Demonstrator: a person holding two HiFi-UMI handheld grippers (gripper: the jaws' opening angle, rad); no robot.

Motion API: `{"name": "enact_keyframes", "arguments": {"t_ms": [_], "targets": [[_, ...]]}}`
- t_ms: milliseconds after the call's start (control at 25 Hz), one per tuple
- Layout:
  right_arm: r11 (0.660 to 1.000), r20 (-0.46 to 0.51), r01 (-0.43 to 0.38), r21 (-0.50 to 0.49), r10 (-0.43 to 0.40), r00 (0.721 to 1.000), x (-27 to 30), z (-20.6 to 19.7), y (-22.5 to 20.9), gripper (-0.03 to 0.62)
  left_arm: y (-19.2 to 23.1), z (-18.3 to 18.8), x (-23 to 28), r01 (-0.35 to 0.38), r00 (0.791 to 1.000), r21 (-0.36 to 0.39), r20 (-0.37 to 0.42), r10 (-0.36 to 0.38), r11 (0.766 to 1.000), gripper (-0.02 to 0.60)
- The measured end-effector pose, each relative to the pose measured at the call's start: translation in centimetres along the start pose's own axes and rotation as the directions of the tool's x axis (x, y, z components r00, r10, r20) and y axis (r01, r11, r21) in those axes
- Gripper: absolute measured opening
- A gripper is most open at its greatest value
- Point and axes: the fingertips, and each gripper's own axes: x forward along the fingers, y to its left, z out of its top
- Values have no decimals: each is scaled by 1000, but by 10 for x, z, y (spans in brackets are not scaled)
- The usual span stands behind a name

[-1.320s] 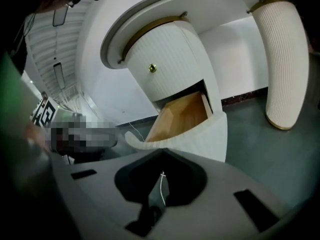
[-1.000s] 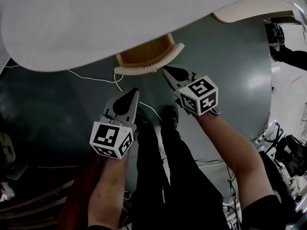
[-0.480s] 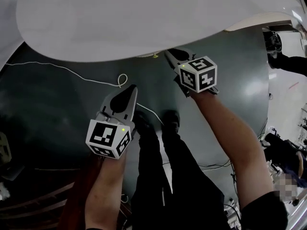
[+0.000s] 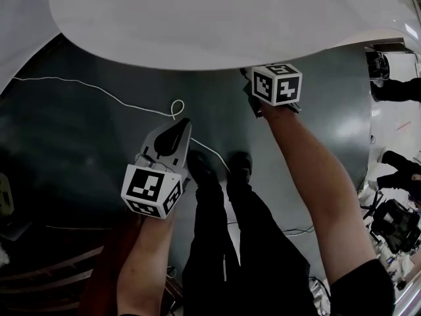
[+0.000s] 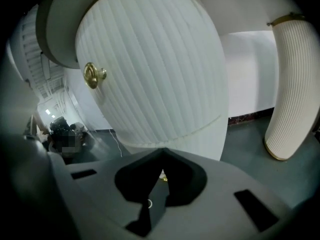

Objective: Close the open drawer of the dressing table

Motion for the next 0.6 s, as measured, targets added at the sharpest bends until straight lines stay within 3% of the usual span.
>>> {"name": "enact_keyframes", "arguments": {"t_ms": [200, 320, 440, 600], "targets": [[1000, -34, 9, 0, -9, 999, 3, 0, -1, 8, 3, -5, -6, -5, 1000, -9, 0, 5, 1000, 9], [998, -70, 57, 37, -54, 996, -10, -6, 0, 6, 0, 4, -14, -12, 1000, -32, 6, 12, 999, 9], [987, -119, 95, 130, -79, 990, -59, -22, 24, 6, -16, 25, -39, -5, 1000, -52, -3, 5, 999, 9], [988, -154, 47, 149, -24, 988, -135, -10, 72, 6, -40, 76, -74, 9, 1000, -50, 25, -8, 999, 9]]}}
